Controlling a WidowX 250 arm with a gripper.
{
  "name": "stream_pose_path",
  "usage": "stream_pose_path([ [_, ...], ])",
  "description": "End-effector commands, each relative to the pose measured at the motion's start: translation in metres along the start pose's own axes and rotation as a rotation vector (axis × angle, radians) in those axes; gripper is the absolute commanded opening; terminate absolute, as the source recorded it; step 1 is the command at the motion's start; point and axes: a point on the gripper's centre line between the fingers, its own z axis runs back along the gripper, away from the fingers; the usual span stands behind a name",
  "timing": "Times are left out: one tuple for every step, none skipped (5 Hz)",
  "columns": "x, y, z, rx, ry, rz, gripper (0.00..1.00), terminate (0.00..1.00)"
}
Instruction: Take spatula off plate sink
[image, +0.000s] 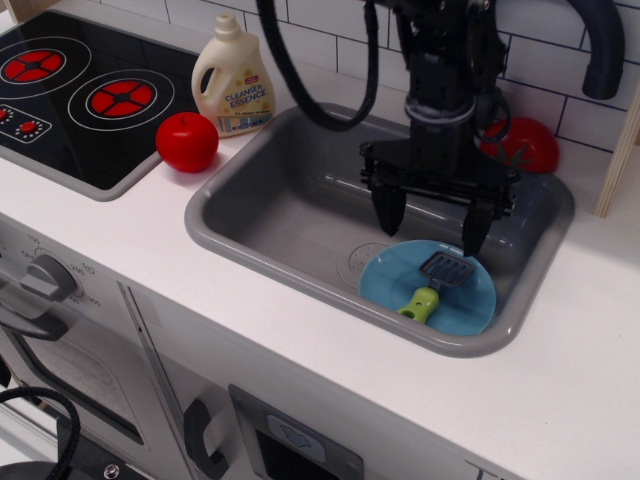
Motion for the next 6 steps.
stream_pose_path([
  [-0.017,-0.002,0.007,-0.050,-0.007,-0.105,1.00,0.00],
  [-0.022,-0.002,-0.002,-0.047,0.021,-0.122,1.00,0.00],
  [-0.023,-0.005,-0.009,-0.046,0.007,-0.134,1.00,0.00],
  [-0.022,-0.005,-0.014,-0.041,0.004,-0.132,1.00,0.00],
  [-0.025,-0.002,-0.020,-0.032,0.013,-0.140,1.00,0.00],
  [-0.027,0.000,-0.024,-0.026,0.024,-0.144,1.00,0.00],
])
